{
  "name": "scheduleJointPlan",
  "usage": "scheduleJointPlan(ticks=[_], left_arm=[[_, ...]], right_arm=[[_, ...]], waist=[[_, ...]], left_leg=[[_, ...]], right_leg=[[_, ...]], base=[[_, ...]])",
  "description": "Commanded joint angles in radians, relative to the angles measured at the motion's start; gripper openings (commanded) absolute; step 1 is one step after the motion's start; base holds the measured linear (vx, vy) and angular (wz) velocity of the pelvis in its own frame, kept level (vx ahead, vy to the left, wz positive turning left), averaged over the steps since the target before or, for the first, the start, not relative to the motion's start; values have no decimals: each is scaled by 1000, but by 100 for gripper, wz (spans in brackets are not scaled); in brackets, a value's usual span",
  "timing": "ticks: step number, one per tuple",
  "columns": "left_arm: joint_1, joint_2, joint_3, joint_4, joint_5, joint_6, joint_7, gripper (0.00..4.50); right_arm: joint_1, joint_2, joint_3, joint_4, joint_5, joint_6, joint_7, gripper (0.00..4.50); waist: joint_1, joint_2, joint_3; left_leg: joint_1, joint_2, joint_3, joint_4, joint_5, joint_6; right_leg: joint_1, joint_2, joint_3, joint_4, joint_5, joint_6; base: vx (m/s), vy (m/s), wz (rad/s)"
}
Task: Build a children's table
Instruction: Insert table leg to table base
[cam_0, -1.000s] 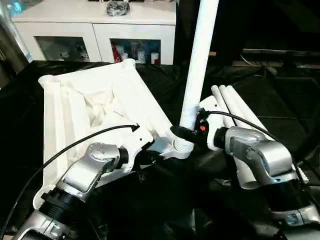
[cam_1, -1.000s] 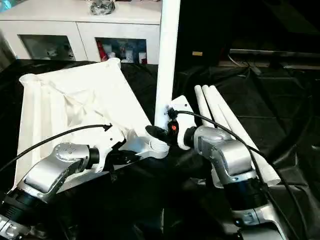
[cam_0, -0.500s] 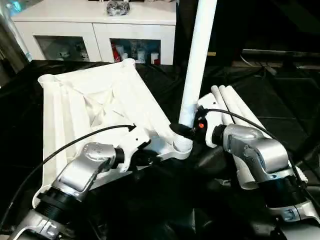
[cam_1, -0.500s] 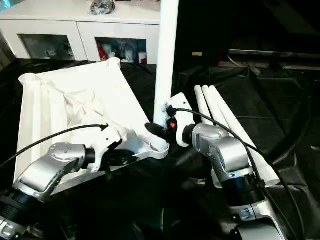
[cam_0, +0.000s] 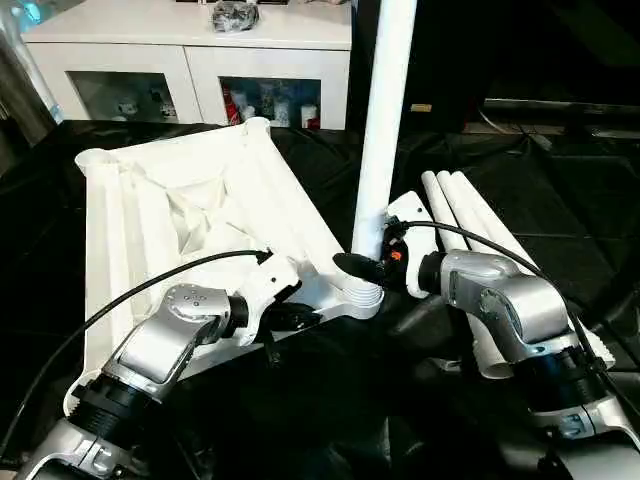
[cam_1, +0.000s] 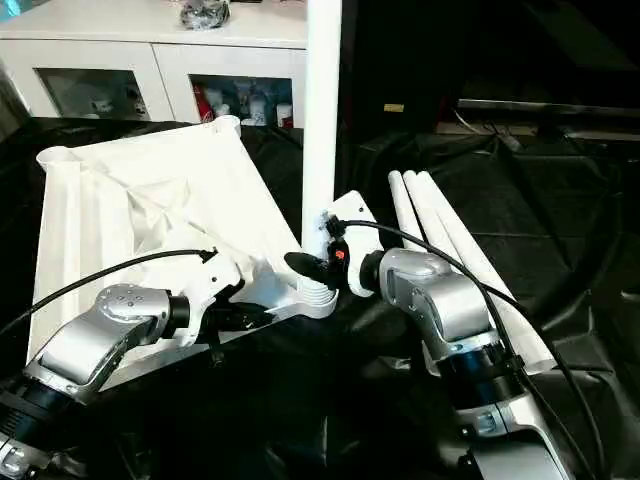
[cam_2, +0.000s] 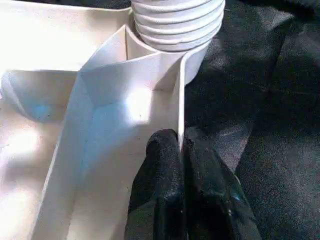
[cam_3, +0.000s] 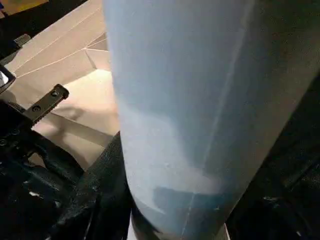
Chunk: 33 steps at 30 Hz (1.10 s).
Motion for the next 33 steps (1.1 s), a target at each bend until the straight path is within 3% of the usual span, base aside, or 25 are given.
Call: scheduleJointPlan(ticks=[1, 5, 12, 20, 29, 30, 32, 33], left_arm=[[4, 5, -13, 20, 20, 14, -7, 0], [1, 7, -17, 22, 26, 7, -11, 0], [0, 5, -12, 27, 34, 3, -10, 0], [-4, -9, -3, 36, 35, -8, -8, 0], [-22, -16, 4, 56, 39, -16, -3, 0], [-24, -18, 5, 58, 38, -16, -3, 0], [-26, -20, 7, 59, 38, -16, -3, 0], [-28, -22, 8, 63, 40, -18, -3, 0]], right_arm=[[-21, 1, 13, 17, -12, 12, 5, 191], [-35, 2, 12, 53, -21, 5, 2, 191], [-21, -38, 15, 22, -10, 46, 38, 191], [-29, 5, -18, 96, -12, -17, 27, 191], [21, 8, -77, 123, 3, -44, 8, 191], [36, 9, -83, 117, 5, -48, 5, 190], [53, 12, -91, 112, 9, -55, 2, 190], [81, 17, -100, 102, 10, -65, -4, 190]], waist=[[2, -6, -60], [2, -6, -59], [5, -9, -61], [4, -10, -57], [5, -4, -60], [5, 2, -59], [6, 0, -57], [6, 4, -59]], left_leg=[[2, 27, -1, -70, -128, -2], [2, 28, -2, -71, -135, -5], [2, 29, -1, -70, -118, 3], [3, 28, 0, -72, -153, -6], [2, 29, -2, -73, -148, -5], [3, 29, -3, -74, -155, -7], [5, 30, -2, -74, -168, -7], [5, 30, -2, -74, -171, -9]], right_leg=[[51, -66, 59, -88, -132, -172], [49, -67, 59, -90, -154, -168], [51, -66, 60, -86, -111, -170], [48, -69, 60, -95, -188, -165], [49, -68, 59, -92, -146, -169], [48, -67, 58, -92, -154, -171], [46, -69, 60, -96, -168, -167], [47, -68, 60, -97, -168, -167]], base=[[0, 0, 0], [0, 0, 0], [0, 0, 0], [0, 0, 0], [0, 0, 0], [0, 0, 0], [0, 0, 0], [0, 0, 0]])
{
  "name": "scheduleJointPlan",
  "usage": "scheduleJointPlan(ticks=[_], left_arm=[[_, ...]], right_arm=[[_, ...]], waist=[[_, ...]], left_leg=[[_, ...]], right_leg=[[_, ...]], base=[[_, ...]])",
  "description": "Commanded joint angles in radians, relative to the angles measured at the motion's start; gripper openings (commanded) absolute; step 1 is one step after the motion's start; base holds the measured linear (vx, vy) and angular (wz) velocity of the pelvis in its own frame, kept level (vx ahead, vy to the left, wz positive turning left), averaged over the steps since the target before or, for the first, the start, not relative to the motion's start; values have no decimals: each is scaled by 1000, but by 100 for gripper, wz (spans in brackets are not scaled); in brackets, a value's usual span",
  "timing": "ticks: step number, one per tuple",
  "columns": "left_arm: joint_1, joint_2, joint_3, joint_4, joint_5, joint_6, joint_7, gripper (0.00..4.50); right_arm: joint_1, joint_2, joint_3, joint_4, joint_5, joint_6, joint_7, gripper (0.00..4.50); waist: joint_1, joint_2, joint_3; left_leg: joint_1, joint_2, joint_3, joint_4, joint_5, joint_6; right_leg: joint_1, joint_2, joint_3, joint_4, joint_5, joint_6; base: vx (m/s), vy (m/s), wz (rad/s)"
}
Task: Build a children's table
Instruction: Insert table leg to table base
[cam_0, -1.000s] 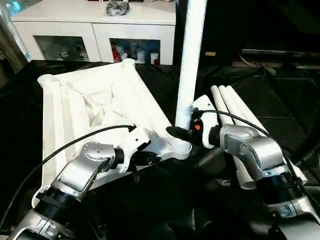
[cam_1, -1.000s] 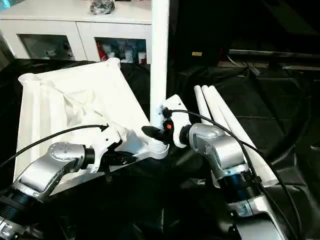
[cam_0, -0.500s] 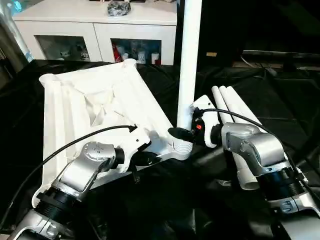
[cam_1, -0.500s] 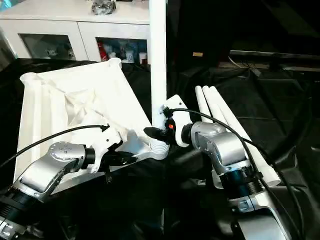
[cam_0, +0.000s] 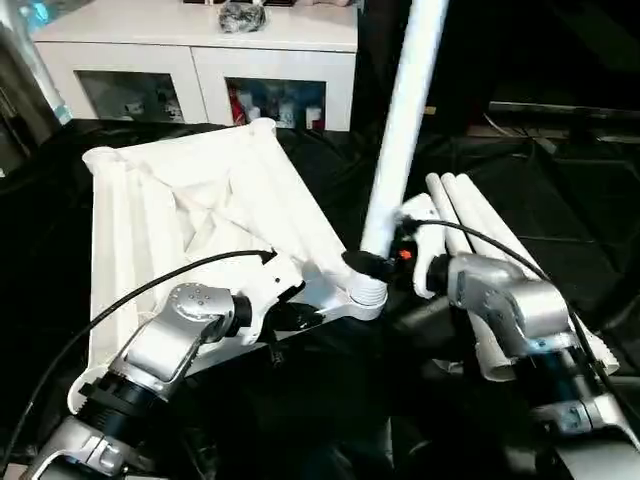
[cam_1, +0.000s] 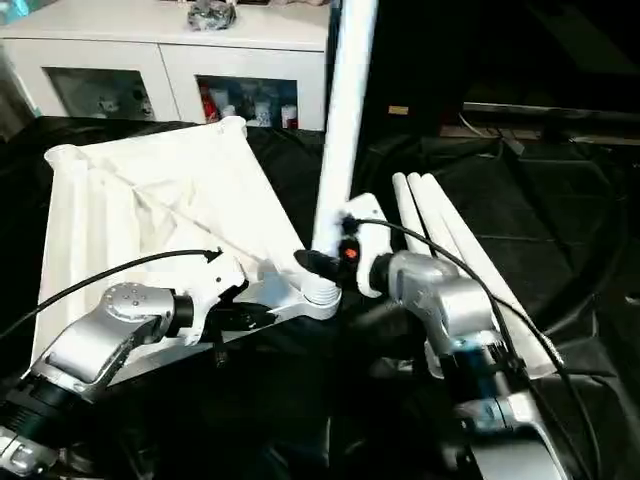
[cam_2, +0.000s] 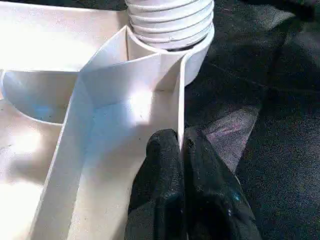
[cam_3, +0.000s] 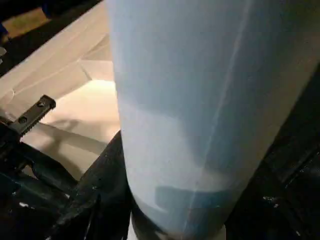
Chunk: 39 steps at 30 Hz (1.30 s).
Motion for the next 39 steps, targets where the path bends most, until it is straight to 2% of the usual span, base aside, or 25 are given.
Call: scheduleJointPlan(ticks=[1, 2, 3, 6, 7, 8, 9, 10, 11, 13, 14, 16, 18, 20, 21, 26, 27, 28, 29, 32, 33, 38, 39], left_arm=[[-16, 4, 7, 32, 16, 9, 7, 0], [-18, 2, 7, 35, 18, 7, 9, 0], [-19, 0, 7, 38, 20, 4, 10, 0], [-28, -10, 13, 53, 25, -11, 23, 0], [-29, -9, 13, 54, 25, -12, 22, 0], [-31, -10, 12, 56, 26, -12, 20, 0], [-33, -11, 11, 60, 28, -14, 18, 0], [-35, -11, 10, 62, 29, -14, 16, 0], [-36, -11, 9, 63, 30, -15, 16, 0], [-36, -12, 9, 65, 32, -17, 15, 0], [-36, -11, 8, 66, 33, -18, 14, 0], [-36, -11, 8, 67, 35, -20, 14, 0], [-37, -13, 8, 71, 39, -23, 13, 0], [-37, -14, 8, 72, 40, -23, 13, 0], [-36, -15, 8, 72, 41, -23, 15, 0], [-29, -17, 11, 67, 42, -20, 23, 0], [-26, -16, 12, 63, 42, -19, 25, 0], [-22, -16, 14, 58, 42, -17, 26, 0], [-22, -16, 14, 58, 42, -17, 26, 0], [-15, -15, 18, 51, 43, -15, 28, 0], [-15, -16, 19, 53, 43, -16, 29, 0], [-21, -17, 19, 65, 50, -26, 33, 0], [-22, -19, 20, 68, 52, -28, 35, 0]], right_arm=[[59, -1, -17, 6, -8, -1, -22, 190], [76, 3, -24, 6, -6, -14, -29, 190], [92, 6, -30, 3, -4, -27, -33, 190], [142, 21, -46, -12, 2, -73, -49, 190], [153, 25, -48, -17, 3, -84, -50, 190], [164, 29, -52, -21, 4, -95, -52, 190], [182, 37, -60, -27, 5, -110, -58, 190], [191, 40, -64, -30, 5, -117, -60, 190], [199, 41, -63, -39, 2, -121, -60, 190], [208, 38, -58, -54, -1, -125, -60, 190], [212, 34, -50, -64, -5, -125, -59, 190], [215, 27, -38, -75, -13, -128, -57, 190], [223, 1, 13, -110, -49, -154, -44, 190], [226, -5, 30, -122, -63, -169, -36, 190], [224, -13, 55, -137, -72, -162, -20, 190], [216, -25, 96, -153, -79, -138, 3, 190], [214, -26, 99, -153, -80, -136, 3, 190], [211, -26, 101, -151, -81, -136, 0, 190], [210, -26, 101, -151, -81, -136, 0, 190], [201, -29, 96, -147, -74, -141, 7, 190], [200, -33, 95, -146, -72, -144, 16, 190], [224, -63, 102, -201, -51, -150, 70, 190], [231, -67, 99, -215, -44, -154, 81, 190]], waist=[[0, 6, -55], [1, 5, -55], [1, 10, -55], [0, 8, -53], [2, 17, -54], [2, 14, -53], [0, 17, -54], [0, 17, -53], [-1, 22, -54], [-1, 19, -54], [0, 23, -55], [-1, 22, -56], [0, 21, -56], [2, 22, -57], [1, 22, -55], [2, 23, -54], [-1, -15, -54], [7, 6, -55], [6, 8, -54], [6, 6, -54], [5, -2, -53], [7, 7, -55], [6, 7, -53]], left_leg=[[4, 30, -3, -75, -173, -10], [4, 30, -4, -76, -185, -11], [5, 30, -5, -78, -192, -11], [9, 30, -3, -78, -219, -10], [11, 31, -3, -78, -224, -11], [13, 31, -2, -78, -231, -11], [7, 30, -5, -81, -228, -11], [7, 30, -6, -82, -232, -10], [7, 30, -7, -82, -236, -11], [6, 31, -7, -83, -234, -9], [7, 30, -7, -82, -230, -8], [4, 30, -7, -82, -216, -5], [3, 30, -7, -81, -206, -4], [4, 31, -5, -81, -196, -3], [3, 30, -6, -82, -206, -1], [3, 31, -6, -84, -217, 1], [0, 31, -3, -85, -207, 9], [3, 31, -4, -85, -191, 11], [4, 33, -3, -85, -191, 12], [3, 33, -5, -87, -196, 9], [2, 33, -3, -87, -193, 10], [2, 33, -3, -84, -175, 20], [-3, 32, -5, -87, -184, 22]], right_leg=[[45, -67, 59, -96, -167, -167], [46, -68, 59, -97, -174, -162], [45, -68, 58, -98, -187, -160], [42, -69, 59, -107, -234, -150], [39, -69, 61, -109, -238, -147], [37, -69, 61, -110, -239, -148], [42, -67, 59, -107, -232, -148], [41, -67, 58, -108, -236, -146], [42, -68, 58, -107, -240, -145], [42, -67, 58, -108, -235, -144], [41, -67, 58, -107, -228, -146], [44, -66, 58, -106, -204, -149], [45, -66, 58, -105, -191, -147], [44, -66, 58, -104, -174, -144], [44, -65, 57, -105, -186, -147], [44, -67, 59, -108, -208, -142], [47, -66, 59, -112, -211, -136], [44, -69, 59, -106, -225, -135], [41, -70, 59, -110, -232, -132], [43, -70, 60, -111, -241, -126], [43, -70, 60, -112, -237, -126], [46, -67, 60, -108, -178, -132], [48, -68, 58, -108, -189, -128]], base=[[0, 0, 0], [0, 0, 0], [0, 0, 0], [0, 0, 0], [0, 0, 0], [0, 0, 0], [0, 0, 0], [0, 0, 0], [0, 0, 0], [0, 0, 0], [0, 0, 0], [0, 0, 0], [0, 0, 0], [0, 0, 0], [0, 0, 0], [0, 0, 0], [0, 0, 0], [0, 0, 0], [0, 0, 0], [0, 0, 0], [0, 0, 0], [0, 0, 0], [0, 0, 0]])
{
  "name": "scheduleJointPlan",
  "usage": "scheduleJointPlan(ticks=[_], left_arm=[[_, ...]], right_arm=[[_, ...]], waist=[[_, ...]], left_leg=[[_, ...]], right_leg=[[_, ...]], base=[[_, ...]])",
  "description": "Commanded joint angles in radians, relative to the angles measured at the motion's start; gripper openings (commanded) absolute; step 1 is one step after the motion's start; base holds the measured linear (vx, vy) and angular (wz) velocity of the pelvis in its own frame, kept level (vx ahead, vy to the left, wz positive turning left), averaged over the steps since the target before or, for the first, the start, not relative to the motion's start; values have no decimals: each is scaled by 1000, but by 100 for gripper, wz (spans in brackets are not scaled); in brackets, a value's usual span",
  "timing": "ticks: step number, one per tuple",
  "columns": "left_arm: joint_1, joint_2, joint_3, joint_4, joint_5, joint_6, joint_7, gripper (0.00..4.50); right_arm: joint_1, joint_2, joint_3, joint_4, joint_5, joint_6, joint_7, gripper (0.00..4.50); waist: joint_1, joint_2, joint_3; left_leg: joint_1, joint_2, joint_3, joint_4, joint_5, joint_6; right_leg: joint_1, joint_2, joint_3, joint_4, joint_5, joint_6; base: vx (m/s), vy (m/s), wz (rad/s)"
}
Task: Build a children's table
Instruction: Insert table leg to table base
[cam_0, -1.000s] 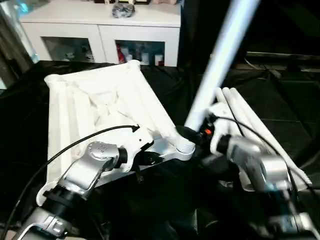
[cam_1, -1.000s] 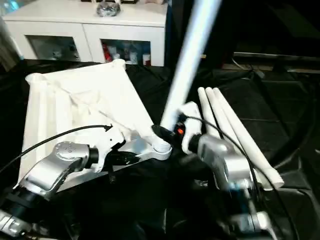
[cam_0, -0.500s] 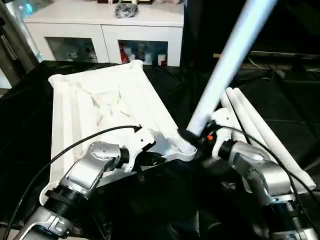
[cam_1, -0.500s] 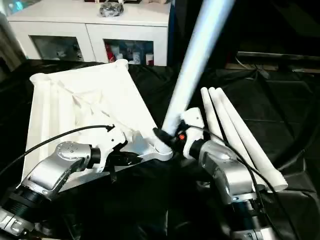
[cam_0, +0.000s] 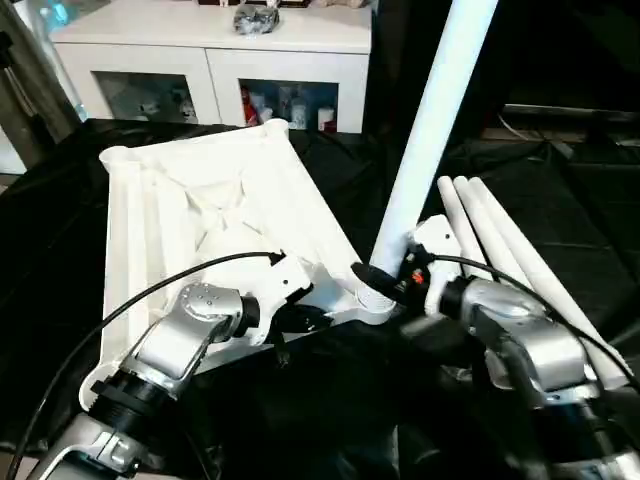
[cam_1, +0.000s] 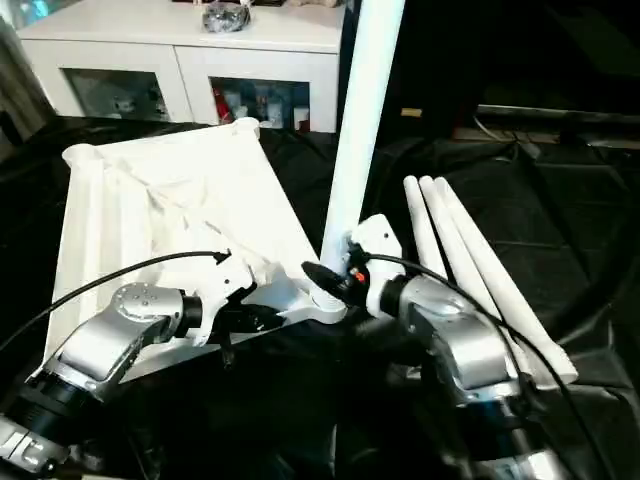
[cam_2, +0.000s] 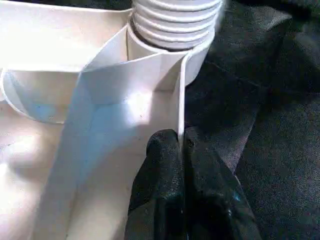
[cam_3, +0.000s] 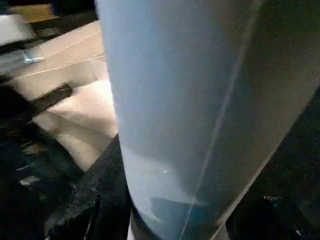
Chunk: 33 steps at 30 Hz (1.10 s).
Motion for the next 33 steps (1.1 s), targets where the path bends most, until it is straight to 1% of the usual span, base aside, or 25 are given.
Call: scheduleJointPlan(ticks=[1, 2, 3, 4, 6, 7, 9, 10, 11, 12, 13, 14, 15, 17, 18, 20, 21, 23, 24, 25, 26, 27, 29, 32, 33], left_arm=[[-11, 8, 27, 36, 30, 1, 46, 0], [-14, 5, 28, 41, 34, -5, 49, 0], [-16, 3, 28, 44, 35, -7, 51, 0], [-18, 2, 27, 48, 37, -9, 51, 0], [-20, 1, 27, 49, 37, -10, 52, 0], [-22, 2, 27, 51, 38, -10, 51, 0], [-23, 2, 26, 52, 38, -11, 50, 0], [-25, 3, 25, 54, 39, -12, 49, 0], [-25, 3, 25, 54, 40, -12, 49, 0], [-28, 3, 24, 57, 40, -14, 47, 0], [-29, 3, 22, 59, 41, -16, 43, 0], [-30, 4, 21, 59, 40, -18, 41, 0], [-30, 6, 17, 58, 41, -27, 32, 0], [-28, 9, 14, 56, 42, -37, 25, 0], [-28, 9, 14, 56, 42, -37, 25, 0], [-19, 18, 5, 33, 40, -57, 0, 0], [-15, 21, 1, 21, 38, -58, -10, 0], [-6, 32, -6, -6, 33, -50, -29, 0], [-2, 38, -10, -14, 34, -52, -38, 0], [1, 43, -13, -19, 34, -53, -43, 0], [2, 46, -16, -22, 35, -56, -48, 0], [4, 49, -18, -25, 36, -58, -53, 0], [9, 56, -23, -30, 45, -62, -57, 0], [13, 60, -25, -32, 49, -68, -55, 0], [15, 60, -26, -34, 48, -69, -55, 0]], right_arm=[[39, -10, 34, 2, 12, 29, 35, 190], [51, -11, 24, -9, 21, 14, 42, 190], [56, -10, 18, -12, 25, 6, 44, 190], [66, -13, 13, -18, 27, -9, 50, 190], [73, -16, 10, -22, 29, -19, 55, 190], [81, -22, 11, -33, 32, -22, 64, 190], [86, -26, 11, -41, 33, -21, 69, 190], [86, -25, 8, -41, 30, -21, 60, 190], [84, -23, 6, -40, 30, -21, 57, 189], [75, -16, -4, -34, 29, -21, 43, 189], [61, -3, -20, -26, 35, -16, 26, 189], [52, 4, -30, -22, 40, -12, 17, 189], [31, 19, -53, -13, 54, 0, -1, 189], [13, 29, -68, -6, 64, 11, -14, 189], [13, 29, -68, -6, 64, 11, -14, 189], [-39, 32, -78, 26, 58, 16, -35, 189], [-56, 31, -78, 38, 55, 15, -38, 189], [-84, 32, -83, 45, 70, 23, -27, 189], [-94, 30, -81, 47, 71, 26, -22, 189], [-101, 28, -79, 49, 70, 28, -18, 189], [-108, 28, -79, 53, 67, 29, -16, 189], [-115, 28, -80, 56, 66, 31, -15, 189], [-131, 28, -83, 59, 72, 43, -6, 189], [-144, 23, -83, 65, 72, 43, -1, 189], [-152, 21, -84, 72, 73, 41, -2, 189]], waist=[[-4, -3, -45], [-3, 4, -43], [-6, 0, -42], [-6, 7, -43], [-10, 2, -41], [-11, 8, -40], [-13, 3, -39], [-14, 7, -40], [-13, 5, -43], [-12, 9, -44], [-16, 6, -44], [-14, 9, -46], [-19, 8, -46], [-17, 9, -48], [-17, 11, -50], [-18, -3, -53], [-17, 4, -56], [-19, 4, -56], [-18, -1, -56], [-16, 3, -56], [-17, -4, -57], [-14, 0, -57], [-11, -7, -57], [-6, -3, -56], [-5, -8, -56]], left_leg=[[-2, 32, -6, -78, -191, 21], [3, 34, -6, -78, -210, 18], [3, 34, -7, -80, -223, 15], [4, 35, -8, -80, -230, 11], [4, 34, -8, -82, -248, 8], [5, 34, -9, -82, -257, 7], [6, 34, -9, -82, -268, 8], [6, 33, -9, -81, -265, 8], [3, 34, -10, -80, -244, 10], [2, 34, -10, -79, -236, 11], [-3, 32, -10, -79, -221, 13], [-3, 31, -10, -78, -209, 14], [-5, 31, -10, -78, -198, 16], [0, 31, -8, -74, -189, 20], [-3, 32, -9, -72, -160, 22], [-4, 32, -7, -70, -127, 29], [-5, 32, -9, -69, -103, 32], [-3, 32, -7, -65, -91, 38], [-3, 32, -6, -65, -79, 45], [-1, 32, -4, -63, -67, 50], [-2, 32, -3, -62, -63, 52], [-1, 32, -3, -62, -49, 56], [2, 33, 0, -61, -46, 61], [3, 35, -1, -62, -56, 56], [3, 34, -1, -63, -59, 53]], right_leg=[[44, -68, 57, -98, -208, -126], [39, -71, 58, -103, -247, -119], [40, -72, 58, -107, -273, -114], [38, -71, 59, -106, -277, -117], [39, -70, 58, -110, -293, -118], [37, -71, 58, -111, -310, -119], [37, -71, 58, -115, -335, -114], [37, -71, 59, -116, -334, -116], [40, -71, 59, -111, -302, -122], [39, -71, 59, -109, -284, -127], [42, -69, 57, -106, -262, -132], [43, -69, 56, -104, -247, -133], [43, -70, 55, -101, -228, -147], [40, -68, 57, -102, -213, -151], [44, -68, 58, -94, -162, -160], [46, -66, 57, -86, -91, -175], [47, -66, 55, -78, -46, -190], [47, -65, 56, -74, -6, -202], [48, -67, 56, -70, 15, -209], [46, -66, 57, -71, 27, -210], [48, -66, 57, -69, 38, -211], [48, -67, 57, -67, 48, -214], [46, -66, 58, -67, 50, -216], [46, -68, 58, -67, 31, -211], [47, -68, 58, -67, 27, -208]], base=[[0, 0, 0], [0, 0, 0], [0, 0, 0], [0, 0, 0], [0, 0, 0], [0, 0, 0], [0, 0, 0], [0, 0, 0], [0, 0, 0], [0, 0, 0], [0, 0, 0], [0, 0, 0], [0, 0, 0], [0, 0, 0], [0, 0, 0], [0, 0, 0], [0, 0, 0], [0, 0, 0], [0, 0, 0], [0, 0, 0], [0, 0, 0], [0, 0, 0], [0, 0, 0], [0, 0, 0], [0, 0, 0]])
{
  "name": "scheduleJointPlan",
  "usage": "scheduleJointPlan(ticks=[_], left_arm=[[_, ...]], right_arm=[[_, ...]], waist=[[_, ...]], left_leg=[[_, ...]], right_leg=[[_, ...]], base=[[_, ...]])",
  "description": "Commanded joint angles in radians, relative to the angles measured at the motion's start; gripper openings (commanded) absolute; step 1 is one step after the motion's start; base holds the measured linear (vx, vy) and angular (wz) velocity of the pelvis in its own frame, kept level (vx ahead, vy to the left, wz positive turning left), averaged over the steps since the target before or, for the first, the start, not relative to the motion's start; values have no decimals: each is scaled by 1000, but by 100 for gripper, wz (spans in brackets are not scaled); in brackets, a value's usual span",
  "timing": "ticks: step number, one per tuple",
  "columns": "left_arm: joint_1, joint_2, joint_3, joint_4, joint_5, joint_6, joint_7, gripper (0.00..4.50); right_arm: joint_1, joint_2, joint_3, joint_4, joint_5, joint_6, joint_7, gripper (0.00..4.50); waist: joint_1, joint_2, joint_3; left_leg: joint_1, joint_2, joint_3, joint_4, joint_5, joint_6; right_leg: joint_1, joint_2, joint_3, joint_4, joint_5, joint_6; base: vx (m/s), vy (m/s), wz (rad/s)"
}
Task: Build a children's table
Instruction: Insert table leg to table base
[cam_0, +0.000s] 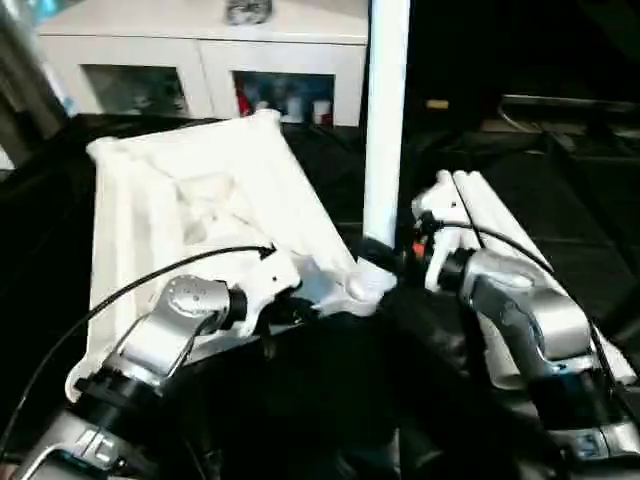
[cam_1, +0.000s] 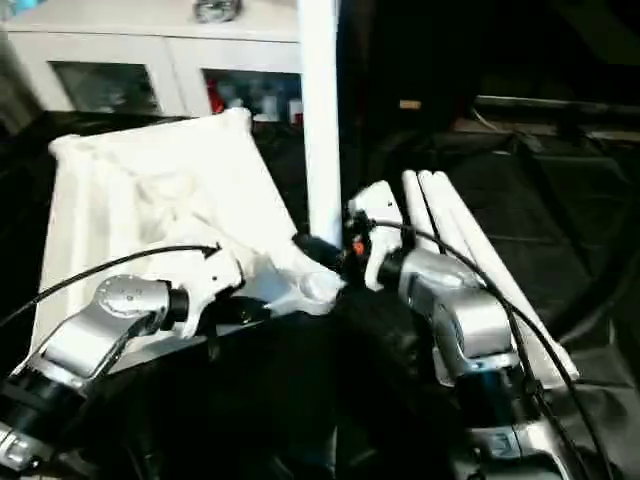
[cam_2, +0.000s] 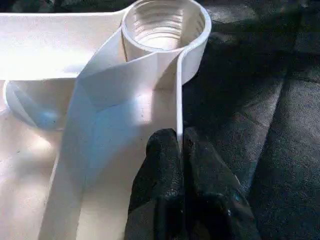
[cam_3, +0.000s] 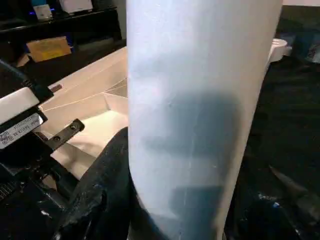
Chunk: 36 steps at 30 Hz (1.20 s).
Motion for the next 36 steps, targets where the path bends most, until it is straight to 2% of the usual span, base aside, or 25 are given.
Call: scheduleJointPlan(ticks=[1, 6, 10, 13, 15, 16, 17, 19, 28, 29, 31, 36], left_arm=[[17, 5, -30, -13, 11, -1, -19, 0], [21, 2, -27, -18, 18, -2, -21, 0], [17, -1, -29, -12, 23, -10, -17, 0], [19, -2, -31, -9, 28, -21, -18, 0], [20, -2, -31, -9, 30, -25, -20, 0], [21, -2, -32, -10, 30, -25, -22, 0], [22, -1, -32, -10, 31, -27, -22, 0], [23, 1, -33, -12, 33, -28, -25, 0], [27, 3, -33, -16, 39, -30, -26, 0], [32, 5, -32, -19, 41, -31, -23, 0], [36, 6, -32, -19, 42, -35, -21, 0], [43, 4, -33, -25, 45, -33, -15, 0]], right_arm=[[-18, -8, -13, 8, 9, 3, 1, 189], [-19, -9, -12, 27, 4, -2, 5, 189], [-17, -3, -10, 53, -12, -16, -7, 189], [-12, 11, -21, 59, -10, -26, -33, 189], [-12, 16, -27, 60, -6, -27, -38, 189], [-11, 15, -26, 61, -7, -27, -39, 189], [-8, 14, -24, 60, -9, -26, -37, 189], [1, 13, -13, 61, -14, -25, -31, 189], [7, 23, -4, 80, -16, -43, -13, 189], [10, 32, -14, 94, -7, -47, -14, 189], [11, 40, -24, 107, 1, -50, -15, 189], [15, 73, -49, 138, 27, -73, -7, 189]], waist=[[-2, -7, -62], [-2, -13, -63], [-3, -11, -65], [-3, 1, -66], [-4, -4, -66], [-3, 1, -67], [-4, -1, -67], [-4, 4, -67], [-3, 1, -67], [-2, -10, -67], [-3, -5, -66], [-3, -4, -68]], left_leg=[[8, 34, -2, -63, -65, 43], [7, 33, -1, -62, -58, 41], [6, 32, -1, -60, -46, 44], [7, 32, -3, -58, -44, 40], [7, 32, -2, -59, -50, 38], [8, 32, -3, -58, -51, 36], [8, 32, -2, -58, -53, 36], [8, 31, -4, -59, -61, 31], [8, 31, -4, -58, -68, 31], [7, 32, -3, -59, -62, 35], [9, 33, -3, -60, -68, 36], [9, 33, -3, -58, -61, 41]], right_leg=[[53, -69, 58, -63, 17, -206], [55, -69, 58, -62, 17, -201], [55, -68, 58, -59, 30, -206], [54, -67, 58, -58, 45, -209], [56, -67, 58, -58, 52, -209], [56, -67, 57, -58, 54, -210], [56, -66, 57, -59, 56, -209], [57, -66, 56, -57, 62, -213], [58, -66, 56, -57, 69, -221], [60, -68, 57, -55, 63, -222], [57, -68, 56, -58, 42, -220], [57, -68, 57, -56, 58, -223]], base=[[0, 0, 0], [0, 0, 0], [0, 0, 0], [0, 0, 0], [0, 0, 0], [0, 0, 0], [0, 0, 0], [0, 0, 0], [0, 0, 0], [0, 0, 0], [0, 0, 0], [0, 0, 0]])
